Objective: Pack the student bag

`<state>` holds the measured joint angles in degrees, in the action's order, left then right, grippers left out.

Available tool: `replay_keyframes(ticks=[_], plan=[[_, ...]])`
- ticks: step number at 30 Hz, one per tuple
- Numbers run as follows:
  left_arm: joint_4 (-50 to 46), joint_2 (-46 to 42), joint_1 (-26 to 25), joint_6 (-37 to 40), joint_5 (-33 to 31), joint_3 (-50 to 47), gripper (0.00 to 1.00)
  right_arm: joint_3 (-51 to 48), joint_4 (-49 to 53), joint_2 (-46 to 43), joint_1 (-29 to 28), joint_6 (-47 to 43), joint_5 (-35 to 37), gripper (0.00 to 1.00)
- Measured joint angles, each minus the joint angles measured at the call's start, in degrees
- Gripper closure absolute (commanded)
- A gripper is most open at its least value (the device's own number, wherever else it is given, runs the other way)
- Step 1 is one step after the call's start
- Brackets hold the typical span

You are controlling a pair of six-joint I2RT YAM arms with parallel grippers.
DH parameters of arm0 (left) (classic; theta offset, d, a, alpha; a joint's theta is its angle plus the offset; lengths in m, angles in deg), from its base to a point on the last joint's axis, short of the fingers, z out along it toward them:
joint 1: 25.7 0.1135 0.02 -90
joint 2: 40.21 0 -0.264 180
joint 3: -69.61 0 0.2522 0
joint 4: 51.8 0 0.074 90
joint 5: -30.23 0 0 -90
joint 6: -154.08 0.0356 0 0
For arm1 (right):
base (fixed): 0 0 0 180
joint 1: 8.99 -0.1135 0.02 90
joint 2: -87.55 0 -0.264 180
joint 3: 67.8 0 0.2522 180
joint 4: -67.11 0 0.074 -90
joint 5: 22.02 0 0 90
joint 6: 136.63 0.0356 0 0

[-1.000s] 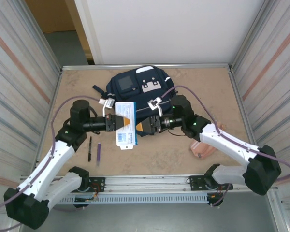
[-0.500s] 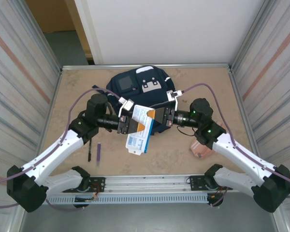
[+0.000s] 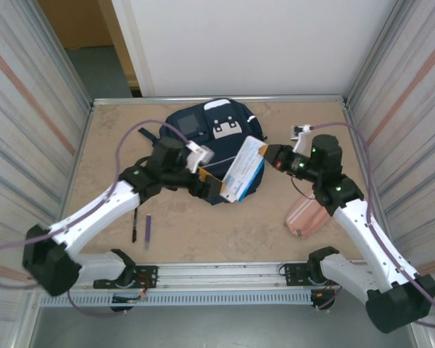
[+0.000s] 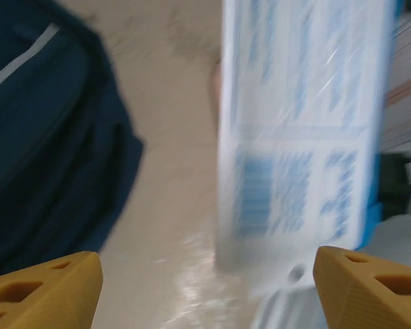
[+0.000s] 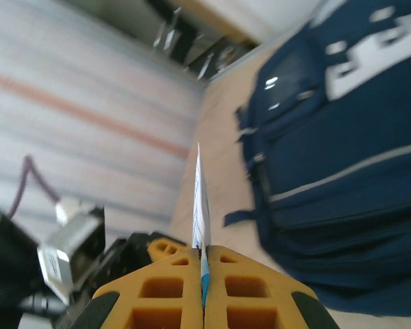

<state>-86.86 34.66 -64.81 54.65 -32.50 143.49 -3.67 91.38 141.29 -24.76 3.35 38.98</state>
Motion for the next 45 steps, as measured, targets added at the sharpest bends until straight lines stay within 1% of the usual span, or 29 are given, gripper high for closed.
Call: replay_keyframes(ticks=[4, 7, 10, 14, 20, 23, 24, 27, 28, 30, 31, 32, 36, 40, 42, 45], plan=[[-6.1, 14.7, -0.6, 9.2, -14.2, 10.7, 0.24, 0.0, 5.9, 0.6, 12.7, 0.5, -3.0, 1.00], [-9.0, 22.5, -0.3, 14.3, -21.5, 17.3, 0.23, 0.0, 9.1, 0.4, 19.7, 0.6, -5.5, 1.00], [-11.7, 27.8, -0.3, 18.7, -25.2, 22.0, 0.20, 0.0, 11.4, -0.5, 24.5, 0.6, -7.3, 1.00], [-14.3, 32.1, -0.3, 22.5, -26.3, 25.3, 0.17, 0.0, 13.4, -2.3, 26.7, 0.4, -8.5, 1.00], [-17.5, 38.0, -0.4, 25.1, -27.4, 30.7, 0.17, 0.1, 14.7, -2.5, 26.7, 0.3, -10.0, 1.00], [-17.7, 39.5, -0.9, 26.0, -27.5, 31.5, 0.16, 0.1, 15.0, -2.5, 26.7, 0.3, -10.4, 1.00], [-17.7, 39.8, -1.2, 26.0, -28.1, 31.6, 0.19, 0.1, 15.1, -2.5, 26.7, 0.3, -10.5, 1.00], [-18.0, 41.9, -2.4, 25.4, -32.2, 33.4, 0.40, 0.1, 15.3, -2.5, 26.7, 0.3, -10.5, 1.00], [-18.2, 42.9, -2.7, 25.3, -33.3, 34.4, 0.49, 0.1, 15.3, -2.5, 26.7, 0.4, -10.6, 1.00], [-18.4, 44.9, -3.5, 24.9, -35.5, 36.3, 0.73, 0.1, 15.3, -2.6, 26.7, 0.4, -10.9, 1.00], [-18.1, 45.6, -3.8, 24.4, -36.4, 36.9, 0.89, 0.1, 15.3, -2.6, 26.7, 0.4, -11.2, 1.00], [-17.9, 46.0, -4.0, 24.3, -37.3, 37.2, 1.00, 0.1, 15.3, -2.6, 26.7, 0.4, -11.4, 1.00], [-17.5, 45.1, -4.0, 24.2, -39.2, 37.4, 1.00, -1.0, 14.9, -3.2, 26.6, 1.3, -12.5, 1.00], [-17.5, 41.0, -4.3, 24.2, -39.9, 37.4, 1.00, -1.6, 14.3, -1.2, 25.1, 2.9, -15.1, 1.00], [-17.7, 38.6, -4.3, 24.2, -40.8, 38.1, 1.00, -1.6, 13.5, 1.2, 22.4, 3.7, -15.7, 1.00], [-19.2, 36.3, -4.3, 24.2, -41.9, 42.8, 1.00, -1.6, 10.3, 6.6, 15.8, 5.8, -15.1, 1.00]])
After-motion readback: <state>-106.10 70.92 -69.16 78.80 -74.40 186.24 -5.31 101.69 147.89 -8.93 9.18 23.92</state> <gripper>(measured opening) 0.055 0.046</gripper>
